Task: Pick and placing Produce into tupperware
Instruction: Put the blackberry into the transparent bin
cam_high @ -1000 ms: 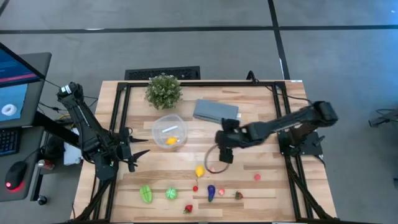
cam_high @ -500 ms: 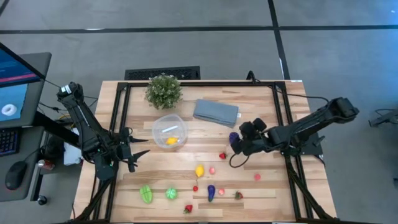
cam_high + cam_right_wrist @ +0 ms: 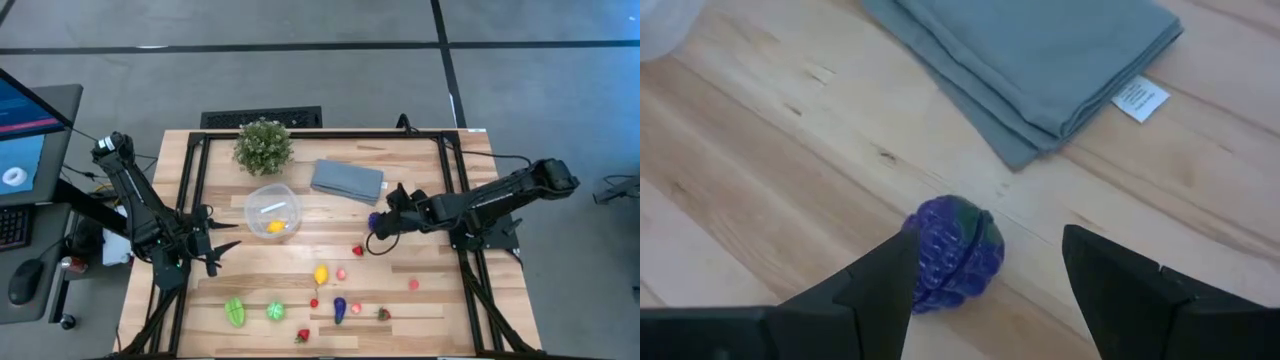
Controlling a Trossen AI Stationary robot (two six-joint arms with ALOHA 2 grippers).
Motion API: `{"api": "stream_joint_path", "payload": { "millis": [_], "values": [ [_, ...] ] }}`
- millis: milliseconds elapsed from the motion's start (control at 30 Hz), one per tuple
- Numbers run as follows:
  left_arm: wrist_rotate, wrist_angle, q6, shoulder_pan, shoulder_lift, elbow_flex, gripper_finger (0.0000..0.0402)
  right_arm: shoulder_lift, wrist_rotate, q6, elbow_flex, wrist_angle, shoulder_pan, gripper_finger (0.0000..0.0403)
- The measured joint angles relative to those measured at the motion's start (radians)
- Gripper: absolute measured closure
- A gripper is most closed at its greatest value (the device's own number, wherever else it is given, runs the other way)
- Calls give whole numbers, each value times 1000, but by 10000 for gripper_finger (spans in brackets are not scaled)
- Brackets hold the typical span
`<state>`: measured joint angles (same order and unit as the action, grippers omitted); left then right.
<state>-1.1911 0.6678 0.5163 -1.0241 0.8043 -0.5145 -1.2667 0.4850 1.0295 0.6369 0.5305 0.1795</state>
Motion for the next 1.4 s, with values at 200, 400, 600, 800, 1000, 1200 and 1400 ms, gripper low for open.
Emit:
{"api": "stream_joint_path", "payload": {
  "millis": [200, 400, 600, 800, 1000, 1200, 1400],
  "values": [
    [1, 0, 0, 0, 0, 0, 209, -18, -15, -14, 1, -17, -18, 133],
    [1, -1, 0, 0, 0, 0, 209, -31, -25, -44, 2, -68, -38, 133],
    [6, -2, 0, 0, 0, 0, 209, -31, -38, -43, 2, -69, -38, 133],
    [6, -1, -1, 0, 0, 0, 209, -31, -69, -71, 2, -117, -38, 133],
    [7, 0, -8, 0, 0, 0, 209, -31, -73, -98, 2, -116, -38, 132],
    [7, 0, -9, 0, 0, 0, 209, -31, -68, -155, 2, -126, -48, 132],
    [6, 0, -7, 0, 0, 0, 209, -27, -94, -230, 2, -180, -89, 132]
  ]
}}
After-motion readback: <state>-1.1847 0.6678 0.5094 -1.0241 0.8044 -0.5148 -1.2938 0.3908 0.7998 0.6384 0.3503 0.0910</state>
